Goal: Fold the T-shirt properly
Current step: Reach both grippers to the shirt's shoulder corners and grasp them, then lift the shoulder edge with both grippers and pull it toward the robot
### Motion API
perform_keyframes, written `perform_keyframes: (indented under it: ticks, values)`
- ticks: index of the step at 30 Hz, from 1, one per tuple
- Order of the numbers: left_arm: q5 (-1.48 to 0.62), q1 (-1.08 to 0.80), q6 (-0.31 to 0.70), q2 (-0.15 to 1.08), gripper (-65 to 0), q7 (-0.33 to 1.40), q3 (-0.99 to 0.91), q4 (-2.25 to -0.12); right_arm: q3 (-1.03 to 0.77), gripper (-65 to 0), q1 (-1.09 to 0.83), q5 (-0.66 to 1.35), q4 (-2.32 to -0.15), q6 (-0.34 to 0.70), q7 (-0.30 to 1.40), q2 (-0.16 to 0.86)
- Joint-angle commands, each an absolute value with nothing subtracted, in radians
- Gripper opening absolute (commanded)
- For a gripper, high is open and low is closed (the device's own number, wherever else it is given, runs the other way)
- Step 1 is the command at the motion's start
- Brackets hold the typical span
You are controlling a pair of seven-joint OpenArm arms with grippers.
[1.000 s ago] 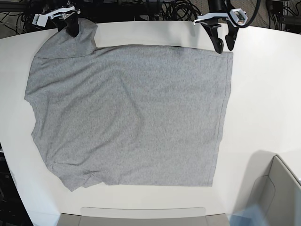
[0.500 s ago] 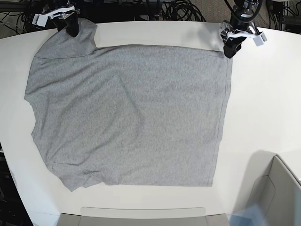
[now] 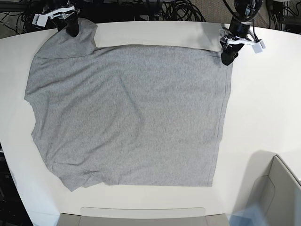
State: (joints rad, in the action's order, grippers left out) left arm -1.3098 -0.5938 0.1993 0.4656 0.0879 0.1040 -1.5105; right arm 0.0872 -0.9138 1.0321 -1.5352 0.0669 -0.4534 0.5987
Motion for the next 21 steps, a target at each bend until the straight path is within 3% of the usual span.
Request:
perform_keyframes:
  ticks: [1,4,8,10,21]
  values:
    - [-1.300,-0.582,0.145,0.466,-41.1,0.168,0.105,-1.494,0.091,-36.5,-0.929,1.036,-1.535,0.051,-0.418,0.619]
    - [-1.302,-0.573,0.142,0.464,-44.3,0.179,0.102,-1.471,0.094,-47.0,-0.934,1.036,-1.538,0.051,-0.418,0.645]
    - [-1.305,-0.575,0.140,0.464,-57.6,0.179,0.101,-1.466,0.085,-64.1,-0.934,1.040,-1.540,0.050,-0.418,0.639]
    - [-1.307,-0.578,0.140,0.466,-65.0,0.179,0.101,-1.468,0.085,-65.0,-0.943,1.040,-1.540,0.050,-0.418,0.647]
    - [-1.299,-0.733,0.139,0.467,-65.0,0.177,0.001,-1.581,-0.061,-65.0,-1.087,1.038,-1.695,0.050,-0.424,0.622]
